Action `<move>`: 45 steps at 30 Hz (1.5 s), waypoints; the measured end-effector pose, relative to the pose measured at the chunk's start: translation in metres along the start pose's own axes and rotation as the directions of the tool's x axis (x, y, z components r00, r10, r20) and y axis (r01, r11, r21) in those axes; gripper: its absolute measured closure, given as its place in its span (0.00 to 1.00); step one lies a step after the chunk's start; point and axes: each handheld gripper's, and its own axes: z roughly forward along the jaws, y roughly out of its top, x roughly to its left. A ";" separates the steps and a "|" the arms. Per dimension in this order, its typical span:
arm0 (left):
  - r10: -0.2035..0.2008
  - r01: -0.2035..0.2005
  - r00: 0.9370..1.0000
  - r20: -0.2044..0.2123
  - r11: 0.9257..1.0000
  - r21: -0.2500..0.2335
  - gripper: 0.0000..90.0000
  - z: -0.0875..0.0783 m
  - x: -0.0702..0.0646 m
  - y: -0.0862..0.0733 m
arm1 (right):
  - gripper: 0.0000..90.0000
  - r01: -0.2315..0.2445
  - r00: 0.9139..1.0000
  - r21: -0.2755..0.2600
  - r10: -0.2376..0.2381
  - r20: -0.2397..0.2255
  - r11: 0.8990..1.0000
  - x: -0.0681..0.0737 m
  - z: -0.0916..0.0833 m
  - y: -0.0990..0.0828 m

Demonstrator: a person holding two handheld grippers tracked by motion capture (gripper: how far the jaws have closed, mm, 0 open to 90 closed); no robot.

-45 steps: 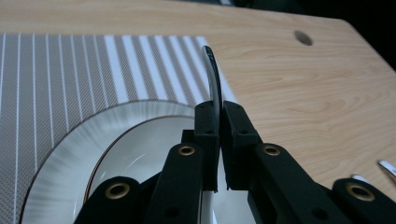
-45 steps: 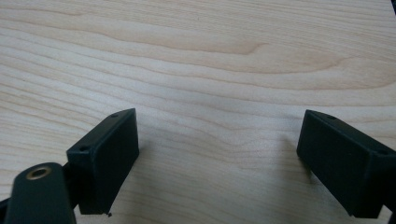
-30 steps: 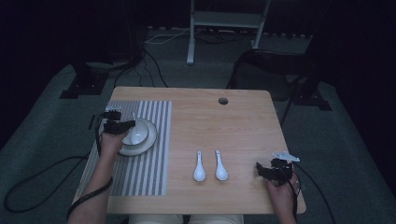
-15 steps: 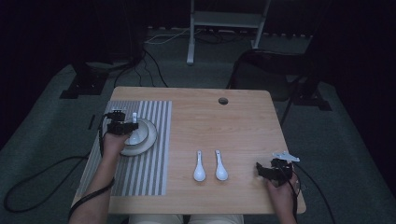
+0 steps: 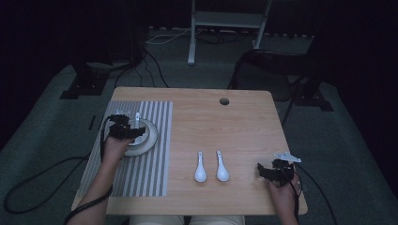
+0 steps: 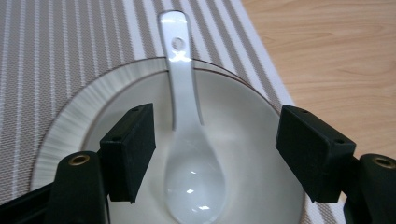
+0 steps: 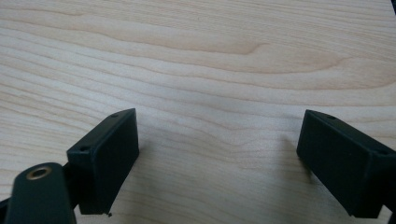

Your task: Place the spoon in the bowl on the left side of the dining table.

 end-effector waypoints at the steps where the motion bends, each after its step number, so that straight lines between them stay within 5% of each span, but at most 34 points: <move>1: 0.000 0.000 1.000 0.000 1.000 0.000 0.32 0.000 0.000 0.000 | 0.14 0.000 1.000 0.000 0.000 0.000 1.000 0.000 0.000 0.000; 7: -0.003 0.003 1.000 0.014 1.000 -0.026 0.27 -0.010 -0.002 -0.005 | 0.14 0.000 1.000 0.000 0.000 0.000 1.000 0.000 0.000 0.000; 11: -0.001 0.001 1.000 0.010 1.000 -0.027 0.19 -0.015 0.000 -0.007 | 0.14 0.000 1.000 0.000 0.000 0.000 1.000 0.000 0.000 0.000; 12: -0.009 0.010 1.000 0.015 1.000 -0.028 0.09 -0.018 0.002 -0.009 | 0.14 0.000 1.000 0.000 0.000 0.000 1.000 0.000 0.000 0.000; 17: -0.005 0.005 1.000 0.000 0.999 -0.043 0.09 -0.023 0.003 -0.012 | 0.14 0.000 1.000 0.000 0.000 0.000 1.000 0.000 0.000 0.000; 19: 0.003 -0.002 1.000 0.002 0.999 -0.039 0.00 -0.025 0.002 -0.015 | 0.14 0.000 1.000 0.000 0.000 0.000 1.000 0.000 0.000 0.000; 34: 0.048 -0.051 0.998 -0.032 0.994 -0.099 0.00 -0.035 -0.002 -0.048 | 0.14 0.000 1.000 0.000 0.000 0.000 1.000 0.000 0.000 0.000; 45: 0.064 -0.068 0.996 -0.055 0.994 -0.086 0.00 -0.033 -0.003 -0.075 | 0.14 0.000 1.000 0.000 0.000 0.000 1.000 0.000 0.000 0.000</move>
